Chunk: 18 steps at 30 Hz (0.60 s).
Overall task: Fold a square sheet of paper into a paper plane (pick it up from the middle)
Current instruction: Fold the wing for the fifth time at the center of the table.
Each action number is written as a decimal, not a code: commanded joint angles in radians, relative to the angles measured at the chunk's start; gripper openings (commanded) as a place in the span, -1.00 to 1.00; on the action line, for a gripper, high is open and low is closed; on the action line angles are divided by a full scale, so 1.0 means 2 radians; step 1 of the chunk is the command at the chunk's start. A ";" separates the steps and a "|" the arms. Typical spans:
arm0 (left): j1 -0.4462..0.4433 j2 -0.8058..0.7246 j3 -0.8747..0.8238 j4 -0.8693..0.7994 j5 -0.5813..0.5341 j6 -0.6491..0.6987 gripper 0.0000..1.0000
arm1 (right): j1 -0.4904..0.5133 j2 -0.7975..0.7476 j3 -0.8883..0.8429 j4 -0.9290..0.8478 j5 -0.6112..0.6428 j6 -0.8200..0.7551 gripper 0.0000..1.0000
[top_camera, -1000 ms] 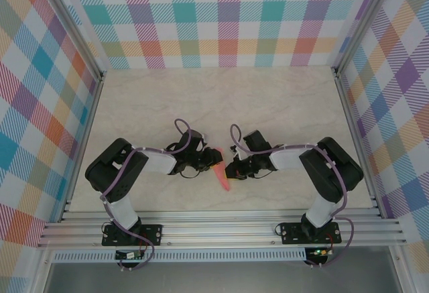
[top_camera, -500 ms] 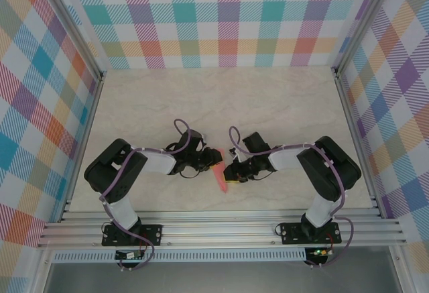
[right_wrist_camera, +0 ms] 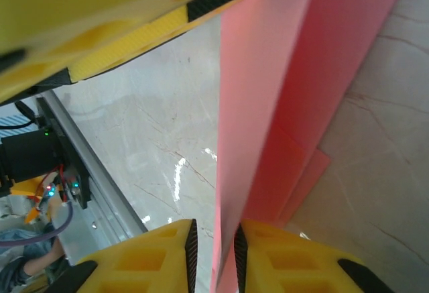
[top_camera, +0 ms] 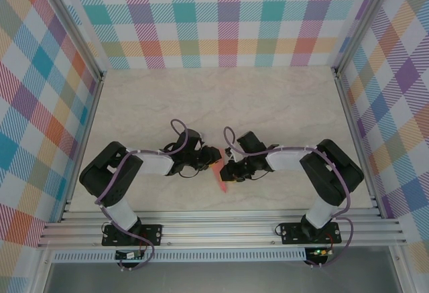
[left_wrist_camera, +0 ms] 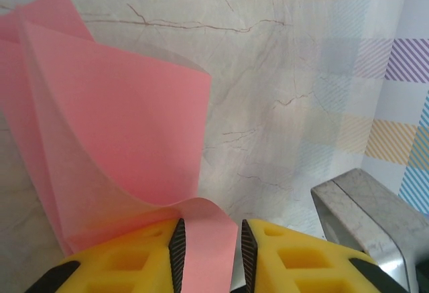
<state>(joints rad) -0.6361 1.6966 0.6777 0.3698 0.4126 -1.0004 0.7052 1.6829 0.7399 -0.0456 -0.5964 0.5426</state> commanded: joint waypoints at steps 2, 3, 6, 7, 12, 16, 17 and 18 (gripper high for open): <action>0.005 -0.028 -0.008 0.002 -0.014 -0.016 -0.31 | 0.019 -0.014 0.021 -0.043 0.071 -0.019 -0.75; 0.006 -0.036 -0.009 -0.004 -0.017 -0.019 -0.26 | 0.025 -0.017 0.026 -0.058 0.094 -0.032 -0.80; 0.012 -0.080 -0.014 -0.032 -0.032 -0.025 0.01 | 0.045 -0.038 0.033 -0.091 0.184 -0.065 -0.86; 0.014 -0.101 -0.015 -0.050 -0.043 -0.026 0.17 | 0.048 -0.044 0.034 -0.096 0.205 -0.077 -0.88; 0.037 -0.159 0.034 -0.245 -0.107 -0.030 0.84 | 0.064 -0.063 0.031 -0.087 0.280 -0.139 -0.87; 0.061 -0.120 0.073 -0.294 -0.059 -0.021 0.87 | 0.089 -0.054 0.038 -0.083 0.320 -0.190 -0.86; 0.063 -0.107 0.082 -0.304 -0.055 -0.016 0.88 | 0.095 -0.048 0.045 -0.087 0.330 -0.200 -0.85; 0.063 -0.090 0.096 -0.319 -0.052 -0.007 0.86 | 0.103 -0.041 0.053 -0.094 0.343 -0.208 -0.86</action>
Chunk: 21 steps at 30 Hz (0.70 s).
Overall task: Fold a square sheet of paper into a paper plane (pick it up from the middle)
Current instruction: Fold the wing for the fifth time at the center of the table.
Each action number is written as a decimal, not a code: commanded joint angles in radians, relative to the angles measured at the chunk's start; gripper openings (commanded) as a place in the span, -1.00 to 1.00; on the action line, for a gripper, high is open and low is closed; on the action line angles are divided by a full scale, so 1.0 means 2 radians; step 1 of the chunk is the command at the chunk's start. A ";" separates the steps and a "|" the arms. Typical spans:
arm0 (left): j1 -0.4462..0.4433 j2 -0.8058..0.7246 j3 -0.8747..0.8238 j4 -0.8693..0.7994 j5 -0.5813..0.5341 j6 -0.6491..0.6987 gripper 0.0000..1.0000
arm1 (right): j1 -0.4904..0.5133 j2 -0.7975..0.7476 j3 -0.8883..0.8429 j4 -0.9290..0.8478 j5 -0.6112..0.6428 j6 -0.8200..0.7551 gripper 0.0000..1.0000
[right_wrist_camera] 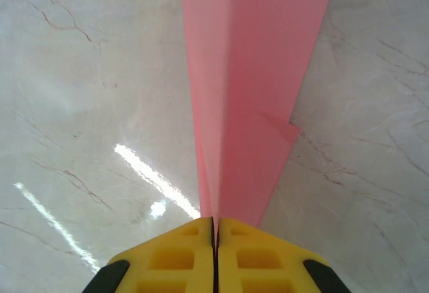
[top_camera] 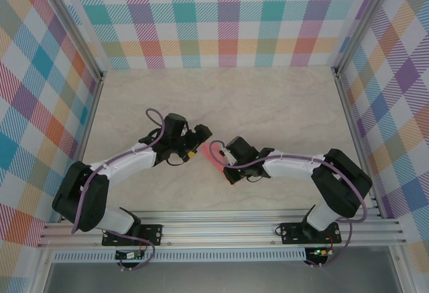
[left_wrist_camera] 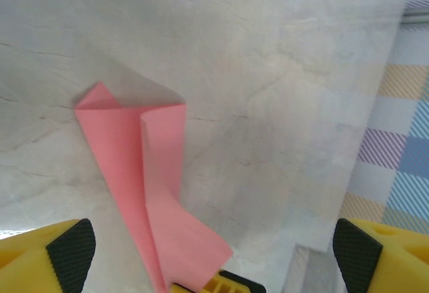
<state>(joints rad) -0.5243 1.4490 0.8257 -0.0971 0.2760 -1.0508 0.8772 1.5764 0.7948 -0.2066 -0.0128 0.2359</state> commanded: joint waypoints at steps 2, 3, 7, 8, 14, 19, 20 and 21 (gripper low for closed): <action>0.010 0.066 0.050 -0.134 0.027 0.036 0.82 | 0.028 0.026 0.036 -0.020 0.066 -0.066 -0.87; 0.011 0.083 0.059 -0.147 0.034 0.041 0.78 | 0.033 0.033 0.039 -0.021 0.081 -0.068 -0.87; 0.017 0.116 0.063 -0.137 0.061 0.043 0.66 | 0.052 0.046 0.044 -0.013 0.095 -0.081 -0.86; 0.017 0.121 0.066 -0.138 0.062 0.044 0.61 | 0.055 0.048 0.044 -0.012 0.095 -0.082 -0.86; 0.022 0.145 0.086 -0.142 0.076 0.056 0.34 | 0.058 0.053 0.038 -0.003 0.086 -0.075 -0.86; 0.023 0.162 0.101 -0.163 0.077 0.073 0.02 | 0.057 0.050 0.031 0.016 0.059 -0.045 -0.86; 0.024 0.165 0.103 -0.169 0.074 0.078 -0.03 | 0.055 0.051 0.029 0.019 0.056 -0.039 -0.85; 0.024 0.167 0.106 -0.175 0.071 0.082 -0.12 | 0.054 0.053 0.029 0.021 0.057 -0.034 -0.84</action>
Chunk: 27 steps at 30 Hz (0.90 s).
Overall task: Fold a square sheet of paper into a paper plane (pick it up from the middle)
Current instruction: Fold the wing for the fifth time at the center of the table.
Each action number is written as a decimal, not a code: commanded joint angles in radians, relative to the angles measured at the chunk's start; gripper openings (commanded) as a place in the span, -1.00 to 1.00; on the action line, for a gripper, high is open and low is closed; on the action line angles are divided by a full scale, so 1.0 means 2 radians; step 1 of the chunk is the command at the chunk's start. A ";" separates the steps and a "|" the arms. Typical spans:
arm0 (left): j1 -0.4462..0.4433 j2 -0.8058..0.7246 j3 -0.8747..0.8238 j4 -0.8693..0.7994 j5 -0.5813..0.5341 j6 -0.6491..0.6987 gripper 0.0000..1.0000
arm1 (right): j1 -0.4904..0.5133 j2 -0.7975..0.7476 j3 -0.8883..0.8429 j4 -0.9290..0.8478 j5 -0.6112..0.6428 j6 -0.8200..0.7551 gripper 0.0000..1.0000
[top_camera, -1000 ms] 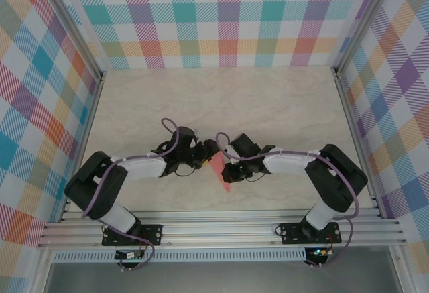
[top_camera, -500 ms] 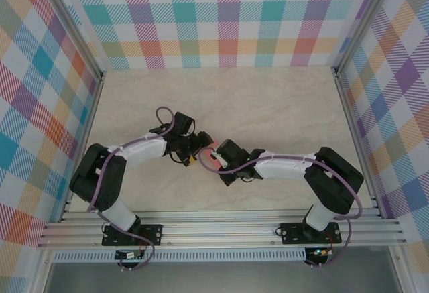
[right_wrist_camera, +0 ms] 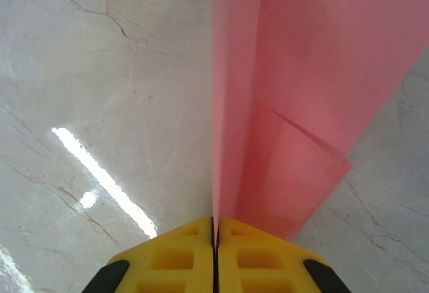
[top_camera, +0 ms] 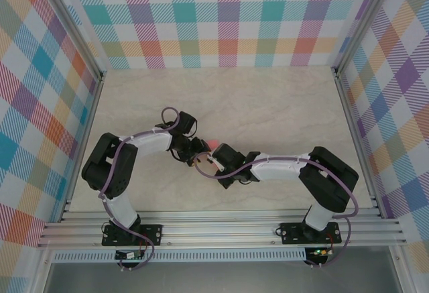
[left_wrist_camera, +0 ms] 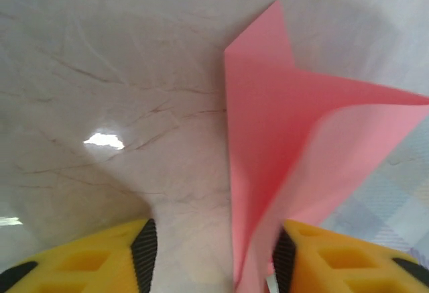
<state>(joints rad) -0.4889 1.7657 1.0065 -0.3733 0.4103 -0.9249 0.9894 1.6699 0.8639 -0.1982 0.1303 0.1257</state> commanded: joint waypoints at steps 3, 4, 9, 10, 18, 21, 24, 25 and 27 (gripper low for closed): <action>0.009 0.020 0.023 -0.051 0.002 0.032 -0.49 | -0.006 0.002 -0.010 0.029 -0.027 0.035 -0.80; 0.010 0.025 0.027 -0.057 0.001 0.037 -0.52 | -0.010 -0.002 -0.015 0.038 -0.035 0.040 -0.79; 0.013 0.039 0.046 -0.083 -0.004 0.059 -0.65 | -0.021 -0.004 -0.022 0.043 -0.043 0.047 -0.75; 0.015 0.041 0.049 -0.087 -0.003 0.062 -0.71 | -0.023 -0.004 -0.023 0.044 -0.045 0.045 -0.76; 0.017 0.051 0.060 -0.097 -0.004 0.070 -0.72 | -0.044 0.005 -0.032 0.067 -0.122 0.058 -0.90; 0.017 0.054 0.061 -0.100 -0.005 0.068 -0.71 | -0.050 0.006 -0.044 0.084 -0.145 0.065 -0.89; 0.017 0.054 0.063 -0.099 -0.001 0.068 -0.53 | -0.055 0.011 -0.053 0.094 -0.160 0.075 -0.90; 0.017 0.051 0.063 -0.097 0.000 0.069 -0.45 | -0.060 0.014 -0.055 0.096 -0.163 0.081 -0.90; 0.017 0.041 0.064 -0.095 0.000 0.070 -0.33 | -0.068 0.021 -0.059 0.104 -0.186 0.091 -0.91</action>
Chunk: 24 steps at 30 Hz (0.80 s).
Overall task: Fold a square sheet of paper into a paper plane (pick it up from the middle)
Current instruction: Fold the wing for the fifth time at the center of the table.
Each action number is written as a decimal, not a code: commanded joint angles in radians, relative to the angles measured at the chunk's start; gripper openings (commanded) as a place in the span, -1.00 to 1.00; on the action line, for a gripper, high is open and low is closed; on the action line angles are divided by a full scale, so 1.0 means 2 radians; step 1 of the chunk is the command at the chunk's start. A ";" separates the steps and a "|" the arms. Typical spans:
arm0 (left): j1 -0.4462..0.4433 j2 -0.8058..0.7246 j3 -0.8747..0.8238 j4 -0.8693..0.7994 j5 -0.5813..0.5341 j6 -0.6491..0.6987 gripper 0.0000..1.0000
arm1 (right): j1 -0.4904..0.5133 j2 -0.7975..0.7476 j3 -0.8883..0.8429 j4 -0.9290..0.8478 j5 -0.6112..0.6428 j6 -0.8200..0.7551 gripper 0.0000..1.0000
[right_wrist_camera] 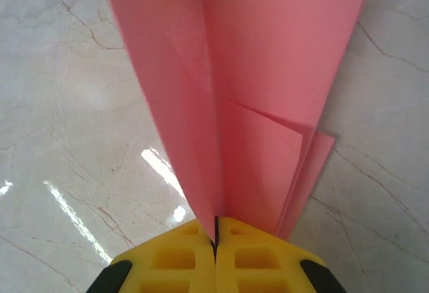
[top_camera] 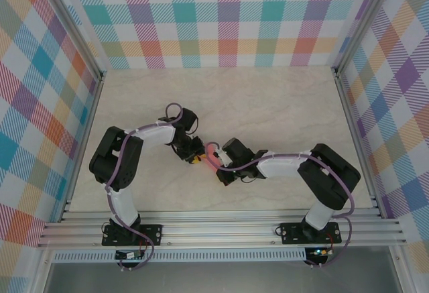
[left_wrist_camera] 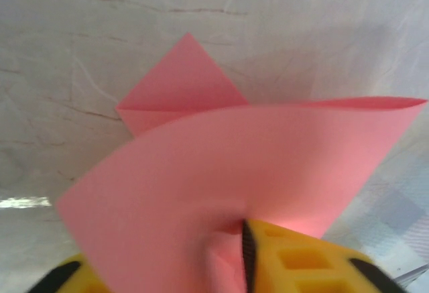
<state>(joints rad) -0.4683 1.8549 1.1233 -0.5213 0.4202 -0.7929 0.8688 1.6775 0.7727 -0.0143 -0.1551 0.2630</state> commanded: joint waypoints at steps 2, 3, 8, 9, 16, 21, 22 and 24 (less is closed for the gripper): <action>0.006 -0.019 0.006 -0.023 -0.014 0.005 -0.25 | -0.013 0.023 -0.014 0.017 -0.058 0.031 -0.91; 0.006 -0.025 0.006 -0.024 -0.019 0.005 -0.22 | -0.015 0.027 -0.014 0.019 -0.065 0.034 -0.91; 0.007 -0.059 0.003 -0.033 -0.039 0.007 -0.07 | -0.022 0.043 -0.019 0.030 -0.085 0.058 -0.93; 0.006 -0.068 0.000 -0.032 -0.043 0.007 -0.06 | -0.026 0.046 -0.018 0.029 -0.092 0.062 -0.93; 0.006 -0.153 -0.055 0.034 -0.050 0.003 0.12 | -0.047 0.058 -0.015 0.029 -0.146 0.093 -0.91; 0.006 -0.187 -0.131 0.169 0.009 -0.027 -0.28 | -0.055 0.074 -0.020 0.042 -0.162 0.115 -0.92; 0.005 -0.188 -0.147 0.197 0.021 -0.036 -0.37 | -0.057 0.077 -0.018 0.041 -0.165 0.118 -0.93; 0.004 -0.186 -0.170 0.244 0.043 -0.048 -0.47 | -0.058 0.082 -0.017 0.039 -0.167 0.121 -0.93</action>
<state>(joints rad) -0.4675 1.4906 0.8333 -0.2241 0.4175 -0.8452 0.7490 1.7824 0.7666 0.1246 -0.4850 0.4736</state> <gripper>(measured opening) 0.277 0.047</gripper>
